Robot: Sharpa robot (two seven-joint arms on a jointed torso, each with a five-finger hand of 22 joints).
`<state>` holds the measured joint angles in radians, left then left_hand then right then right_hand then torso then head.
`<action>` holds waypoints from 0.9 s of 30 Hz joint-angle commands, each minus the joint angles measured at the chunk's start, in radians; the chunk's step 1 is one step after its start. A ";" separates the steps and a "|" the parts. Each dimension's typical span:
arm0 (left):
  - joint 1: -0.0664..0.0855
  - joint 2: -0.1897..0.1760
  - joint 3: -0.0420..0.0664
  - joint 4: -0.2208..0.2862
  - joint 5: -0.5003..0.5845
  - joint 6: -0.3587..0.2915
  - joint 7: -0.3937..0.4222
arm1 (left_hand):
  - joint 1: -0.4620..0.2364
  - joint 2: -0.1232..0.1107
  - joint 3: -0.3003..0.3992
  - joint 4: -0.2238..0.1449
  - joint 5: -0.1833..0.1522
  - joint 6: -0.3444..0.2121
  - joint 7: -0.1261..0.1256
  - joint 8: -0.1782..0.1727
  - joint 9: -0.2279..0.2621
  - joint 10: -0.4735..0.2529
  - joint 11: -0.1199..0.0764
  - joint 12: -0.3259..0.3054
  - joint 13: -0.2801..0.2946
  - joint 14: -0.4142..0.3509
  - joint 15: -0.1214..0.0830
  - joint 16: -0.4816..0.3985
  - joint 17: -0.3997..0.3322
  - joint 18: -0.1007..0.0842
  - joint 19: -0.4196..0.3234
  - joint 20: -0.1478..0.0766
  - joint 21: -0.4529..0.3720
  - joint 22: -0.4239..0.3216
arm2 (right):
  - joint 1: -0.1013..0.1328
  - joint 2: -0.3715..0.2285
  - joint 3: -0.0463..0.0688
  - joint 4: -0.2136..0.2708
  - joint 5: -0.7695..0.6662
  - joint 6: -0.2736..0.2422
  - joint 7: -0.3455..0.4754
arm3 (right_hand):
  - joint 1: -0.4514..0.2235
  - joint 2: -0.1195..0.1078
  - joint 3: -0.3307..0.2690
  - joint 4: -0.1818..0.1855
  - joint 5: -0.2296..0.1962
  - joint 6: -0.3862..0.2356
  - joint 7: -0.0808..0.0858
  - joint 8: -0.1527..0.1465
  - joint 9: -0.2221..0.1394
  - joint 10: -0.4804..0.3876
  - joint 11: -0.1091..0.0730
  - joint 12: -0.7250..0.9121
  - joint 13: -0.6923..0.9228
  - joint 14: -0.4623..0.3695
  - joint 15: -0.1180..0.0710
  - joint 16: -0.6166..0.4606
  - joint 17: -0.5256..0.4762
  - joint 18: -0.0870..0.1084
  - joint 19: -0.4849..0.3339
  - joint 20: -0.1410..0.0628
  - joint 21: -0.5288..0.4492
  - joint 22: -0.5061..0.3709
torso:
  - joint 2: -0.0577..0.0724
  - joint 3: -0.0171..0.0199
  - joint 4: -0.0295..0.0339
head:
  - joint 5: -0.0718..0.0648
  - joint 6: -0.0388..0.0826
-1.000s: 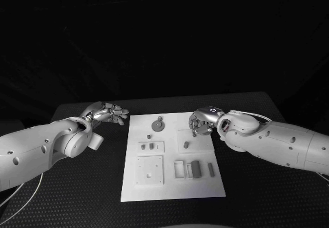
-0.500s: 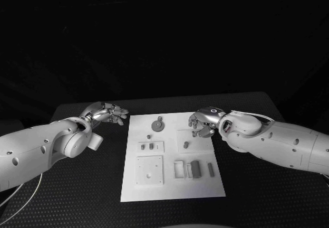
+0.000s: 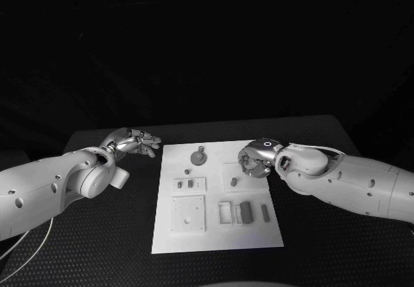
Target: Assemble the parts on the task board
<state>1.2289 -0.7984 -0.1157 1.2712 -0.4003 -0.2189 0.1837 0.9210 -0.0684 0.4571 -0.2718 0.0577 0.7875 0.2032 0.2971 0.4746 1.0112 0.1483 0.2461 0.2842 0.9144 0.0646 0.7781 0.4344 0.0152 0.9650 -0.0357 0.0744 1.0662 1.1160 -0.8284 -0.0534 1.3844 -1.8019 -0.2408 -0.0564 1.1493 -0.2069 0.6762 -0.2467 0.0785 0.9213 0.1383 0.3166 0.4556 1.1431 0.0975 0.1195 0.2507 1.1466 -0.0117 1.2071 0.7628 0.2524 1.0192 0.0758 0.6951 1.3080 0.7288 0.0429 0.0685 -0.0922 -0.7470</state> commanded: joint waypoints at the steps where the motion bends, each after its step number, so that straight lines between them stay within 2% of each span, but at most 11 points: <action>1: 0.001 0.002 0.001 0.001 -0.002 0.006 0.003 | -0.010 0.000 -0.005 0.000 -0.001 -0.008 0.004 -0.001 -0.002 -0.008 -0.001 -0.005 -0.001 0.008 0.001 -0.006 0.002 0.005 0.004 0.002 -0.004 -0.001 | -0.005 0.005 -0.001 -0.004 -0.038 0.009 0.004 | 0.009 0.007 -0.002 0.005 0.001 0.008 0.002 0.005 -0.001 0.014 0.001 0.003 -0.001 -0.005 0.000 0.006 0.002 0.009 -0.002 -0.003 0.000 0.015 | 0.000 0.0004 0.0010 | 0.001 -0.002; 6: 0.001 0.002 0.001 0.000 -0.002 0.007 0.002 | -0.010 0.001 -0.005 0.001 -0.001 -0.009 0.004 -0.001 -0.002 -0.009 0.000 -0.005 -0.001 0.008 0.001 -0.007 0.003 0.006 0.004 0.002 -0.005 -0.002 | -0.011 0.014 -0.004 -0.016 -0.041 0.005 0.005 | 0.015 0.020 -0.004 -0.001 0.001 0.025 0.001 0.014 -0.001 0.037 -0.001 0.012 0.000 -0.001 -0.002 0.008 0.002 0.009 0.001 -0.004 0.001 0.017 | 0.000 -0.0002 0.0009 | 0.001 -0.003; 11: 0.001 0.003 0.001 -0.001 -0.002 0.007 0.000 | -0.010 0.003 -0.005 0.002 -0.001 -0.010 0.004 0.000 -0.002 -0.009 0.000 -0.006 -0.001 0.008 0.001 -0.007 0.004 0.006 0.005 0.002 -0.005 -0.002 | -0.014 0.027 -0.006 -0.035 -0.048 0.003 0.006 | 0.020 0.037 -0.005 -0.010 0.001 0.040 -0.002 0.021 -0.001 0.054 -0.004 0.018 0.001 0.004 -0.005 0.009 0.002 0.009 0.005 -0.006 0.003 0.018 | 0.001 0.0007 0.0010 | 0.003 -0.005; 14: 0.001 0.003 0.001 0.000 -0.002 0.007 -0.001 | -0.011 0.004 -0.005 0.003 -0.002 -0.010 0.004 0.000 -0.002 -0.009 0.000 -0.006 -0.001 0.009 0.001 -0.008 0.005 0.006 0.005 0.002 -0.005 -0.002 | -0.017 0.034 -0.009 -0.048 -0.050 0.008 0.007 | 0.022 0.047 -0.005 -0.017 0.001 0.045 -0.004 0.023 -0.001 0.060 -0.006 0.019 0.001 0.005 -0.007 0.009 0.002 0.009 0.006 -0.006 0.003 0.018 | 0.000 -0.0002 0.0010 | 0.002 -0.006; 22: 0.001 0.002 0.001 0.000 -0.002 0.007 -0.004 | -0.012 0.007 -0.004 0.005 -0.002 -0.011 0.005 0.000 -0.002 -0.009 0.000 -0.006 -0.001 0.009 0.001 -0.009 0.006 0.006 0.005 0.002 -0.005 -0.003 | -0.023 0.051 -0.016 -0.075 -0.060 0.019 0.007 | 0.027 0.083 -0.004 -0.037 0.001 0.059 -0.007 0.029 -0.001 0.075 -0.011 0.021 0.000 0.008 -0.012 0.008 0.001 0.009 0.007 -0.007 0.002 0.018 | 0.001 0.0007 0.0012 | 0.003 -0.010; 27: 0.001 0.003 0.001 -0.001 -0.002 0.006 -0.005 | -0.012 0.008 -0.004 0.006 -0.002 -0.012 0.005 0.001 -0.002 -0.010 0.000 -0.007 0.000 0.009 0.001 -0.009 0.007 0.006 0.005 0.002 -0.005 -0.003 | -0.026 0.061 -0.020 -0.080 -0.057 0.022 0.008 | 0.025 0.085 -0.006 -0.038 0.001 0.060 -0.007 0.029 -0.001 0.077 -0.012 0.021 0.000 0.008 -0.012 0.008 0.001 0.009 0.007 -0.007 0.002 0.018 | 0.000 -0.0008 0.0002 | 0.002 -0.010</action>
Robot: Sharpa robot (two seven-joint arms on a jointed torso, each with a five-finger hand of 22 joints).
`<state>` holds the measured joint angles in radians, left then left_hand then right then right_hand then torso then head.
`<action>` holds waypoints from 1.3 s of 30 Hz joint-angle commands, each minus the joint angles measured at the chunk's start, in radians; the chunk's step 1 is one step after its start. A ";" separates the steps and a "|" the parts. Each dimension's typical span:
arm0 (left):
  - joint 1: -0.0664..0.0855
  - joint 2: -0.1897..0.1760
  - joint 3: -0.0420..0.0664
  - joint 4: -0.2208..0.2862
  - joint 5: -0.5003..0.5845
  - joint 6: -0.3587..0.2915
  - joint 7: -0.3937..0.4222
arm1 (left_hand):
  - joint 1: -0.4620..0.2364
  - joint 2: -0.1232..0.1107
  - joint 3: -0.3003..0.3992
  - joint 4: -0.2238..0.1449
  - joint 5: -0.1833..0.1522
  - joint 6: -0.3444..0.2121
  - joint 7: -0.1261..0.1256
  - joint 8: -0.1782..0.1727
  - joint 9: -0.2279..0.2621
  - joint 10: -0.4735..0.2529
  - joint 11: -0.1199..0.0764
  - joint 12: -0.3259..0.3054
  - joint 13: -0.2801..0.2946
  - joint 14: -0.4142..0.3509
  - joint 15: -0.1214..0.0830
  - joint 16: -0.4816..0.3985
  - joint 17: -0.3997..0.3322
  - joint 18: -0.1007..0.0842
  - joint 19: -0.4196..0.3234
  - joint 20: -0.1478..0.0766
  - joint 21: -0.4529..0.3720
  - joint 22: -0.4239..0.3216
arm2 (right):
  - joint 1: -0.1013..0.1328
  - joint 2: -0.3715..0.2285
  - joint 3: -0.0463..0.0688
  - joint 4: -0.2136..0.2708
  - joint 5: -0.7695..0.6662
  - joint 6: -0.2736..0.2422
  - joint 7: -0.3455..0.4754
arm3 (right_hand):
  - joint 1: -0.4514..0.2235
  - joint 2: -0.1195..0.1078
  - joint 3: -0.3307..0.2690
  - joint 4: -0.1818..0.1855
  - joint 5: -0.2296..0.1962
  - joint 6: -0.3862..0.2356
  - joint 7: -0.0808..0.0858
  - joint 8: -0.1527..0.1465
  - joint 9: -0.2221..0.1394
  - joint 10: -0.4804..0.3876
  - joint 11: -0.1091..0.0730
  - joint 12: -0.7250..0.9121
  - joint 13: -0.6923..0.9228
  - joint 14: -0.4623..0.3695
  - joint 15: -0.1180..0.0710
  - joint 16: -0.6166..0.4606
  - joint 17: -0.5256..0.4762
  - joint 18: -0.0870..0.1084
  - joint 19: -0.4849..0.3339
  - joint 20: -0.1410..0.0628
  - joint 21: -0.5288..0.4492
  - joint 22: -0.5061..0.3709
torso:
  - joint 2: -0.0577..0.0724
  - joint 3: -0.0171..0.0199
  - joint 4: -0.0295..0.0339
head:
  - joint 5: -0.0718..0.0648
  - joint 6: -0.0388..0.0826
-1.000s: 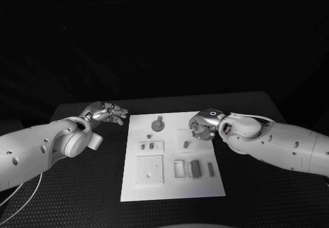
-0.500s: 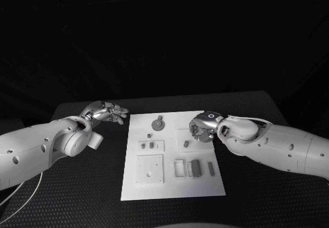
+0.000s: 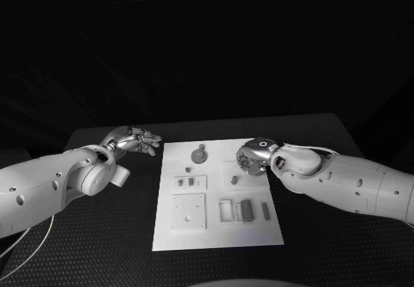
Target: Assemble the parts on the task board
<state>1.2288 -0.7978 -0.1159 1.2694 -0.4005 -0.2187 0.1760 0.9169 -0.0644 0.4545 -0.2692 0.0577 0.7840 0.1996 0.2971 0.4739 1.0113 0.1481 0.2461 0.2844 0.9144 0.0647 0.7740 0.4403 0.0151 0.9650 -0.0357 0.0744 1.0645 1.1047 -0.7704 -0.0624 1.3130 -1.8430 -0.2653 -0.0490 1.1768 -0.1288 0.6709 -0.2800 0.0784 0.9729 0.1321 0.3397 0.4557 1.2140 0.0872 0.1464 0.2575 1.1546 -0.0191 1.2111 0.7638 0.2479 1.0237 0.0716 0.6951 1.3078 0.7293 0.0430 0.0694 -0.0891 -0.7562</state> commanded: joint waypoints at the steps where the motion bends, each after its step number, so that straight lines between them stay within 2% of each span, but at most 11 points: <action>1: 0.001 0.003 0.001 0.002 -0.002 0.006 0.002 | -0.008 0.004 -0.001 0.004 -0.002 -0.008 0.008 0.001 -0.002 -0.010 0.001 -0.007 0.000 0.009 0.001 -0.005 0.001 0.006 0.005 0.002 -0.005 -0.001 | -0.015 0.006 -0.011 -0.009 -0.016 0.050 -0.001 | -0.003 0.007 -0.001 -0.004 0.001 0.008 -0.001 0.006 -0.001 0.006 -0.001 -0.006 -0.007 0.000 -0.005 0.004 0.000 0.014 0.002 -0.002 0.002 0.018 | 0.000 -0.0009 -0.0008 | -0.001 -0.001; 6: 0.001 0.002 0.001 0.002 -0.002 0.006 0.000 | -0.008 0.005 -0.001 0.005 -0.002 -0.009 0.008 0.001 -0.002 -0.010 0.001 -0.007 0.000 0.009 0.001 -0.006 0.002 0.006 0.006 0.002 -0.005 -0.002 | -0.016 0.014 -0.019 -0.013 -0.014 0.081 -0.010 | -0.015 0.005 -0.006 0.000 0.001 0.007 0.000 0.004 -0.002 0.004 -0.001 -0.009 -0.008 -0.002 -0.004 0.002 -0.001 0.014 0.002 -0.001 0.001 0.018 | -0.001 -0.0011 -0.0001 | -0.002 -0.002; 10: 0.001 0.001 0.001 0.002 -0.002 0.006 -0.001 | -0.009 0.006 -0.001 0.006 -0.002 -0.010 0.009 0.001 -0.002 -0.011 0.001 -0.008 0.000 0.010 0.001 -0.006 0.003 0.006 0.006 0.002 -0.005 -0.002 | -0.018 0.020 -0.027 -0.014 -0.014 0.101 -0.018 | -0.016 0.017 -0.003 -0.003 0.002 0.002 0.002 0.000 -0.005 -0.002 0.002 -0.015 -0.012 -0.003 -0.002 0.001 -0.001 0.014 0.000 -0.001 -0.001 0.018 | 0.000 -0.0011 0.0001 | -0.003 -0.003; 12: 0.001 0.001 0.001 0.002 -0.002 0.006 -0.001 | -0.009 0.007 -0.001 0.006 -0.002 -0.011 0.009 0.001 -0.002 -0.012 0.001 -0.008 0.000 0.010 0.001 -0.007 0.004 0.006 0.006 0.002 -0.005 -0.002 | -0.020 0.020 -0.030 -0.013 -0.018 0.105 -0.025 | -0.009 0.031 -0.001 -0.009 0.002 0.003 0.001 0.000 -0.005 -0.002 0.002 -0.016 -0.013 -0.004 -0.001 0.001 0.000 0.014 -0.002 -0.001 -0.001 0.018 | 0.000 -0.0011 0.0003 | -0.004 -0.004; 16: 0.001 0.001 0.001 0.002 -0.002 0.006 -0.002 | -0.009 0.007 -0.001 0.007 -0.002 -0.012 0.010 0.000 -0.002 -0.012 0.002 -0.009 0.000 0.010 0.001 -0.007 0.005 0.006 0.006 0.002 -0.005 -0.002 | -0.022 0.021 -0.031 -0.016 -0.020 0.100 -0.031 | 0.013 0.080 0.004 -0.014 0.001 0.011 -0.001 0.004 -0.004 0.007 -0.001 -0.015 -0.013 -0.004 -0.004 0.004 0.001 0.014 -0.006 -0.004 0.000 0.020 | 0.000 -0.0008 0.0004 | -0.005 -0.006; 18: 0.001 0.001 0.001 0.002 -0.002 0.005 -0.002 | -0.010 0.007 -0.001 0.007 -0.002 -0.013 0.010 0.000 -0.003 -0.013 0.002 -0.009 0.000 0.010 0.001 -0.008 0.005 0.006 0.006 0.002 -0.005 -0.003 | -0.022 0.022 -0.031 -0.017 -0.021 0.097 -0.033 | 0.016 0.089 0.003 -0.014 0.001 0.013 -0.002 0.006 -0.003 0.010 -0.003 -0.014 -0.012 -0.002 -0.006 0.005 0.002 0.014 -0.005 -0.004 0.002 0.021 | 0.000 -0.0006 0.0001 | -0.004 -0.006; 25: 0.001 0.003 0.001 0.002 -0.002 0.005 -0.002 | -0.012 0.009 -0.001 0.011 -0.002 -0.015 0.011 0.001 -0.003 -0.014 0.003 -0.010 0.000 0.010 0.001 -0.009 0.007 0.006 0.006 0.002 -0.005 -0.003 | -0.022 0.024 -0.031 -0.020 -0.013 0.084 -0.045 | 0.019 0.107 -0.001 -0.014 0.001 0.026 -0.008 0.014 0.002 0.025 -0.009 -0.009 -0.010 0.005 -0.012 0.008 0.003 0.014 0.001 -0.007 0.007 0.021 | 0.000 -0.0005 -0.0003 | -0.004 -0.007; 34: 0.001 0.002 0.001 0.002 -0.002 0.006 -0.003 | -0.015 0.012 -0.002 0.015 -0.002 -0.017 0.011 0.001 -0.003 -0.015 0.003 -0.011 0.001 0.011 0.001 -0.011 0.010 0.006 0.006 0.002 -0.006 -0.004 | -0.022 0.020 -0.031 -0.039 0.040 0.077 -0.031 | 0.023 0.117 -0.001 -0.015 0.002 0.031 -0.012 0.019 0.007 0.029 -0.011 -0.008 -0.009 0.006 -0.015 0.008 0.003 0.014 0.002 -0.009 0.009 0.021 | -0.001 -0.0007 -0.0005 | -0.004 -0.008; 39: 0.001 0.004 0.001 0.002 -0.002 0.006 -0.003 | -0.017 0.012 -0.002 0.017 -0.002 -0.018 0.011 0.002 -0.004 -0.016 0.003 -0.011 0.001 0.011 0.001 -0.012 0.011 0.006 0.006 0.002 -0.006 -0.005 | -0.022 0.014 -0.031 -0.032 0.094 0.037 -0.009 | 0.021 0.118 -0.004 -0.015 0.001 0.033 -0.013 0.022 0.011 0.034 -0.013 -0.006 -0.008 0.008 -0.017 0.009 0.004 0.014 0.005 -0.010 0.010 0.021 | -0.001 -0.0008 -0.0006 | -0.004 -0.008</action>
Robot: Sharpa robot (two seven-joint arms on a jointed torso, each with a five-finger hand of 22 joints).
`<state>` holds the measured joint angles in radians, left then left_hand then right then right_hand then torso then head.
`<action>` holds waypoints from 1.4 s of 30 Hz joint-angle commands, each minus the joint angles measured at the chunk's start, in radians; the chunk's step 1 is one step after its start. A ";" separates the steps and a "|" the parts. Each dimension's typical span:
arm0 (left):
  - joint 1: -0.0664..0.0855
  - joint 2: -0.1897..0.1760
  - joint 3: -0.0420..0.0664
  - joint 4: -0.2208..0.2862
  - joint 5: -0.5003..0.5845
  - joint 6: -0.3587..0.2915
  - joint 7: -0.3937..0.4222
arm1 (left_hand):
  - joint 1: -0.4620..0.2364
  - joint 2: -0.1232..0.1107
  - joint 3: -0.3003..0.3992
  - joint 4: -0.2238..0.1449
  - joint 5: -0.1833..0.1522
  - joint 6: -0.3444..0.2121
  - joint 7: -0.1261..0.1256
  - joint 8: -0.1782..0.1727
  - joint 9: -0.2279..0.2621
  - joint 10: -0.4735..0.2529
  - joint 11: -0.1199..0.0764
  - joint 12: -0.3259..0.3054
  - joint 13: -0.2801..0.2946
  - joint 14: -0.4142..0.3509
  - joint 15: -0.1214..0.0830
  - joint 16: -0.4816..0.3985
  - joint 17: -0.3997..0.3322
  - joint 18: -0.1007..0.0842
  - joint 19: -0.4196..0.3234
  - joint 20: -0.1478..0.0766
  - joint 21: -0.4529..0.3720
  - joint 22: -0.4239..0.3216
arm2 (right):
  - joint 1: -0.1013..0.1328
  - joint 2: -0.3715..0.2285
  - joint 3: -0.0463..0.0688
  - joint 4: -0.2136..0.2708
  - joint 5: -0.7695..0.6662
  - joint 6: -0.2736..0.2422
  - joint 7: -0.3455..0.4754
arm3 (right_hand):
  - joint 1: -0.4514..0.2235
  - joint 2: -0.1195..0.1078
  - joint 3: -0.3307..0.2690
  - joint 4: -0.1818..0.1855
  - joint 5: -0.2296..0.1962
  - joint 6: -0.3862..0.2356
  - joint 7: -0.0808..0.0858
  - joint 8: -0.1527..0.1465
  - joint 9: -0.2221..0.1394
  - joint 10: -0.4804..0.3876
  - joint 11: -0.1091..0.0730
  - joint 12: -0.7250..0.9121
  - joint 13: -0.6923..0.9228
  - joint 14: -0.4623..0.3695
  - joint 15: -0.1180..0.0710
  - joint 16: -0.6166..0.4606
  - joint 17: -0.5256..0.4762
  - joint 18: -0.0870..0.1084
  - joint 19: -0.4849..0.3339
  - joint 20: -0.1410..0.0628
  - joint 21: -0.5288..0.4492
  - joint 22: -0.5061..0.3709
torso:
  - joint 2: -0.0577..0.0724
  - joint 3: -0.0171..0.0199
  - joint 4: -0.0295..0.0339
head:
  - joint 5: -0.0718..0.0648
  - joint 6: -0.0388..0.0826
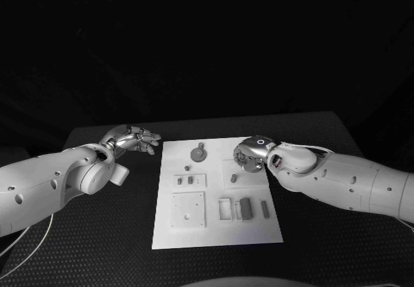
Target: Assemble the parts on the task board
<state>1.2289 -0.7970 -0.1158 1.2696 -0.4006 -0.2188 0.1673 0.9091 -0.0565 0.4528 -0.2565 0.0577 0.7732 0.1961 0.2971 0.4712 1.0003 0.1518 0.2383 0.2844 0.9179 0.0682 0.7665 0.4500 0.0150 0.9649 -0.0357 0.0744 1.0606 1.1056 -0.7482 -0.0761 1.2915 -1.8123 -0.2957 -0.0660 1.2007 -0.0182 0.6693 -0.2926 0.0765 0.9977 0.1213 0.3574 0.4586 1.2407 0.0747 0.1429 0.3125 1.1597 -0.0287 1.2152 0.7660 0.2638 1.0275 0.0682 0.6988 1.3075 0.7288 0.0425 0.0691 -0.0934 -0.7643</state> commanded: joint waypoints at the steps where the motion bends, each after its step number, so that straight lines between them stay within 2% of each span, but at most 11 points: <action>1: 0.001 0.003 0.001 0.001 -0.002 0.007 0.006 | -0.009 0.005 0.000 0.005 -0.002 -0.007 0.015 0.002 -0.001 -0.005 0.000 -0.004 0.001 0.007 -0.003 -0.005 0.002 0.006 0.006 0.002 -0.006 -0.001 | -0.023 -0.009 -0.018 -0.009 0.077 0.061 0.012 | -0.003 0.008 -0.003 -0.002 0.003 0.008 -0.002 0.004 0.009 0.008 -0.001 -0.003 -0.063 0.003 -0.007 0.005 0.002 -0.002 0.002 -0.007 0.007 0.021 | 0.000 -0.0004 -0.0003 | 0.000 0.000; 9: 0.001 0.003 0.001 0.000 -0.001 0.006 0.006 | -0.011 0.005 0.000 0.007 -0.002 -0.008 0.015 0.002 -0.001 -0.005 0.000 -0.004 0.001 0.007 -0.003 -0.006 0.003 0.006 0.006 0.002 -0.006 -0.002 | -0.023 -0.028 -0.015 0.020 0.185 -0.019 0.056 | -0.004 0.008 -0.005 -0.002 0.003 0.008 -0.003 0.007 0.013 0.011 -0.003 -0.001 -0.061 0.006 -0.009 0.006 0.002 -0.002 0.005 -0.008 0.009 0.020 | 0.000 -0.0001 0.0002 | 0.000 0.000; 16: 0.001 0.004 0.001 -0.001 0.000 0.006 0.006 | -0.011 0.005 0.000 0.008 -0.002 -0.009 0.015 0.002 -0.001 -0.006 0.000 -0.004 0.001 0.007 -0.003 -0.006 0.004 0.006 0.006 0.002 -0.006 -0.002 | -0.023 -0.034 -0.005 0.027 0.222 -0.035 0.067 | -0.004 0.008 -0.005 -0.002 0.003 0.008 -0.003 0.007 0.015 0.011 -0.003 -0.001 -0.061 0.006 -0.010 0.006 0.002 -0.002 0.006 -0.009 0.009 0.020 | 0.000 -0.0008 -0.0002 | 0.000 0.000; 21: 0.001 0.004 0.001 -0.002 0.000 0.006 0.006 | -0.011 0.005 0.000 0.008 -0.002 -0.009 0.015 0.002 -0.001 -0.006 0.000 -0.004 0.001 0.007 -0.003 -0.006 0.004 0.006 0.006 0.002 -0.006 -0.002 | -0.023 -0.036 0.005 0.027 0.265 -0.038 0.072 | -0.004 0.008 -0.006 -0.002 0.003 0.008 -0.003 0.007 0.016 0.011 -0.003 -0.001 -0.061 0.006 -0.010 0.006 0.002 -0.002 0.007 -0.009 0.009 0.020 | 0.000 0.0001 0.0002 | 0.001 -0.001; 31: 0.001 0.004 0.001 -0.004 0.007 0.008 0.005 | -0.011 0.004 0.000 0.009 -0.002 -0.010 0.016 0.002 -0.002 -0.007 0.000 -0.005 0.002 0.007 -0.003 -0.008 0.005 0.006 0.006 0.002 -0.006 -0.003 | -0.013 -0.058 0.038 0.055 0.459 -0.004 0.101 | -0.005 0.009 -0.006 -0.002 0.004 0.004 -0.002 0.007 0.018 0.010 -0.003 -0.003 -0.061 0.005 -0.010 0.005 0.002 -0.002 0.007 -0.009 0.009 0.019 | 0.000 -0.0003 -0.0006 | 0.003 -0.003; 35: 0.001 0.004 0.001 -0.005 0.007 0.009 0.005 | -0.011 0.004 0.000 0.009 -0.002 -0.010 0.016 0.003 -0.002 -0.007 0.000 -0.005 0.002 0.007 -0.003 -0.008 0.006 0.006 0.006 0.002 -0.006 -0.003 | -0.004 -0.064 0.042 0.061 0.511 0.013 0.108 | -0.005 0.010 -0.006 -0.002 0.004 0.003 -0.002 0.006 0.019 0.009 -0.003 -0.004 -0.061 0.004 -0.010 0.004 0.002 -0.002 0.006 -0.009 0.008 0.019 | 0.000 -0.0004 -0.0011 | 0.004 -0.003; 42: 0.001 0.006 0.001 -0.007 0.007 0.010 0.004 | -0.011 0.003 0.000 0.009 -0.002 -0.011 0.016 0.003 -0.002 -0.008 0.000 -0.005 0.002 0.007 -0.003 -0.008 0.007 0.006 0.005 0.002 -0.006 -0.003 | 0.008 -0.065 0.044 0.054 0.626 0.072 0.094 | -0.007 0.012 -0.006 -0.002 0.004 0.000 -0.001 0.006 0.021 0.007 -0.003 -0.005 -0.061 0.002 -0.010 0.003 0.002 -0.002 0.005 -0.009 0.007 0.019 | 0.000 -0.0009 -0.0002 | 0.005 -0.002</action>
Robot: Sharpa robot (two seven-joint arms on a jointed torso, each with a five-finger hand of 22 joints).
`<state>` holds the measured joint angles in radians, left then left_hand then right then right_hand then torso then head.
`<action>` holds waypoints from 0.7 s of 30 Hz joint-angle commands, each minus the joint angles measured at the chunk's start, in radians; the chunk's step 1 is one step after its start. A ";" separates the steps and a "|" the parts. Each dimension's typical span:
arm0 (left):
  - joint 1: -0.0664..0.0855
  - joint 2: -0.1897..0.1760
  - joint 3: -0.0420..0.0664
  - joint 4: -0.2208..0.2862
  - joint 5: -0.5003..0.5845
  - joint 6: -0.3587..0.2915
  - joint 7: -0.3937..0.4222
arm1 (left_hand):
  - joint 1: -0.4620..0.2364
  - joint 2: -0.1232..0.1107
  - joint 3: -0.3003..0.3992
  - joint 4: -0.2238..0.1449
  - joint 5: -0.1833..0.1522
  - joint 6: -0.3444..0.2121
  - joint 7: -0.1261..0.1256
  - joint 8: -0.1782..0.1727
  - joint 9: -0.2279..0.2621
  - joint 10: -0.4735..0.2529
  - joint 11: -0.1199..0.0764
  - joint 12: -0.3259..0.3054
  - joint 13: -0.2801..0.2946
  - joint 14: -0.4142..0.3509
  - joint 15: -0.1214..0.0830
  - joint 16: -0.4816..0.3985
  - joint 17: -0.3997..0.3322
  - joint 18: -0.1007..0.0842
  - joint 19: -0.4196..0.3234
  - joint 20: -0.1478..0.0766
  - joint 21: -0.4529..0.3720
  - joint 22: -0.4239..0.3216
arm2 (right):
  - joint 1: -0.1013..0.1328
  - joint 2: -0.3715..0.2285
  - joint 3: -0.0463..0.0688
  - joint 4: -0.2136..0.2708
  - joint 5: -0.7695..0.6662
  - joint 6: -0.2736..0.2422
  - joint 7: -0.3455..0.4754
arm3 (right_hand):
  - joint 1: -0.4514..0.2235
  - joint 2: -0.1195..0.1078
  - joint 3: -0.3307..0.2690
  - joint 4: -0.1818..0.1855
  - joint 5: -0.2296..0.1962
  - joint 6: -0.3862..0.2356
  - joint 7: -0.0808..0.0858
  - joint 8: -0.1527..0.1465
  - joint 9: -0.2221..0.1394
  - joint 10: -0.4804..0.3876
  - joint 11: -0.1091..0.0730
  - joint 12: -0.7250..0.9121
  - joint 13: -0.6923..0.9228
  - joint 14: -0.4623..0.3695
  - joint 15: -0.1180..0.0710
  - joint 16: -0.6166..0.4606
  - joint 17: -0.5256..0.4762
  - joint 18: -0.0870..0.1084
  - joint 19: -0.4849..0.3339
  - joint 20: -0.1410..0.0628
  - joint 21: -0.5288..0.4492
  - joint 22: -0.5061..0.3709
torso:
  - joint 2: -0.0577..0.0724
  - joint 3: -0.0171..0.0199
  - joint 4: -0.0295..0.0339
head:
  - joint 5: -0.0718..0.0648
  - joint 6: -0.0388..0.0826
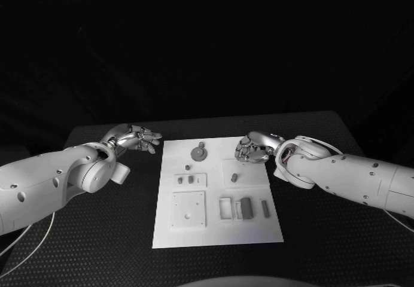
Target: Assemble the parts on the task board
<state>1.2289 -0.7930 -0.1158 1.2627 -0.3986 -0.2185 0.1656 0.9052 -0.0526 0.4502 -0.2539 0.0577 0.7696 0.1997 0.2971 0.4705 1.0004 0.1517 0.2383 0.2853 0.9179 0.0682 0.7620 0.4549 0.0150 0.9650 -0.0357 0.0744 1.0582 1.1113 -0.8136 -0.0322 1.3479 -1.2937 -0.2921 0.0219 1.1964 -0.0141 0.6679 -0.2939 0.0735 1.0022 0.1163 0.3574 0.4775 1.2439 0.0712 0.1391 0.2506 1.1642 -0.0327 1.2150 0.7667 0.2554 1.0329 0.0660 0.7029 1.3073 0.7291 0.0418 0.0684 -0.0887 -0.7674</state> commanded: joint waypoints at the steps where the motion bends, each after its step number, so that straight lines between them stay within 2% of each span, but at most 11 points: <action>1: 0.001 0.002 0.001 0.000 0.005 0.009 0.006 | -0.007 -0.001 0.003 0.006 -0.002 -0.007 0.012 0.003 -0.001 -0.008 0.001 -0.006 0.001 0.007 -0.003 -0.004 0.002 0.006 0.005 0.002 -0.006 -0.001 | 0.004 0.001 0.001 -0.005 0.113 0.074 0.004 | -0.004 0.009 -0.005 -0.001 0.007 -0.005 0.005 0.006 0.003 0.003 0.001 -0.002 0.001 -0.004 -0.006 0.003 0.001 0.006 -0.001 -0.006 0.002 0.019 | 0.000 -0.0001 0.0007 | 0.001 0.000; 6: 0.001 0.001 0.001 0.000 0.006 0.010 0.005 | -0.007 -0.001 0.002 0.006 -0.002 -0.008 0.012 0.003 -0.001 -0.008 0.001 -0.006 0.001 0.007 -0.003 -0.004 0.002 0.006 0.005 0.002 -0.006 -0.001 | 0.006 0.002 0.001 -0.012 0.139 0.102 -0.010 | -0.005 0.010 -0.006 -0.001 0.007 -0.007 0.005 0.005 0.004 0.002 0.001 -0.003 0.001 -0.005 -0.005 0.002 0.001 0.006 -0.002 -0.006 0.002 0.019 | 0.000 -0.0005 0.0013 | 0.002 0.001; 13: 0.001 0.001 0.001 -0.002 0.006 0.012 0.003 | -0.007 -0.001 0.002 0.006 -0.002 -0.008 0.012 0.003 -0.001 -0.009 0.001 -0.006 0.001 0.007 -0.003 -0.005 0.003 0.006 0.005 0.002 -0.006 -0.001 | 0.012 0.006 0.001 -0.003 0.252 0.133 -0.027 | -0.006 0.011 -0.006 -0.001 0.007 -0.008 0.006 0.005 0.006 0.002 0.002 -0.003 0.001 -0.007 -0.005 0.002 0.002 0.006 -0.003 -0.006 0.001 0.019 | 0.000 -0.0002 0.0004 | 0.005 -0.001; 21: 0.001 0.002 0.001 -0.005 0.009 0.012 0.002 | -0.007 -0.002 0.002 0.007 -0.002 -0.009 0.013 0.003 -0.001 -0.010 0.001 -0.007 0.001 0.007 -0.003 -0.006 0.004 0.006 0.005 0.002 -0.006 -0.002 | 0.035 0.017 0.001 0.024 0.323 0.153 -0.040 | -0.008 0.014 -0.007 -0.001 0.007 -0.011 0.006 0.005 0.008 0.000 0.002 -0.005 0.001 -0.008 -0.005 0.002 0.002 0.006 -0.004 -0.005 0.001 0.019 | 0.000 -0.0006 0.0008 | 0.015 -0.003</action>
<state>1.2289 -0.7934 -0.1158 1.2569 -0.3973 -0.2178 0.1631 0.9052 -0.0526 0.4530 -0.2512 0.0577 0.7696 0.1997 0.2971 0.4706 0.9967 0.1552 0.2383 0.2852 0.9179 0.0682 0.7620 0.4570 0.0150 0.9649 -0.0356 0.0744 1.0574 1.1447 -0.8001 -0.0319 1.3662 -1.0344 -0.1789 -0.0083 1.1909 -0.0087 0.6679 -0.2939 0.0735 0.9939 0.1177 0.3590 0.4846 1.2438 0.0713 0.1391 0.2506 1.1597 -0.0354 1.2150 0.7676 0.2555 1.0327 0.0663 0.7029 1.3081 0.7293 0.0413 0.0690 -0.0764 -0.7700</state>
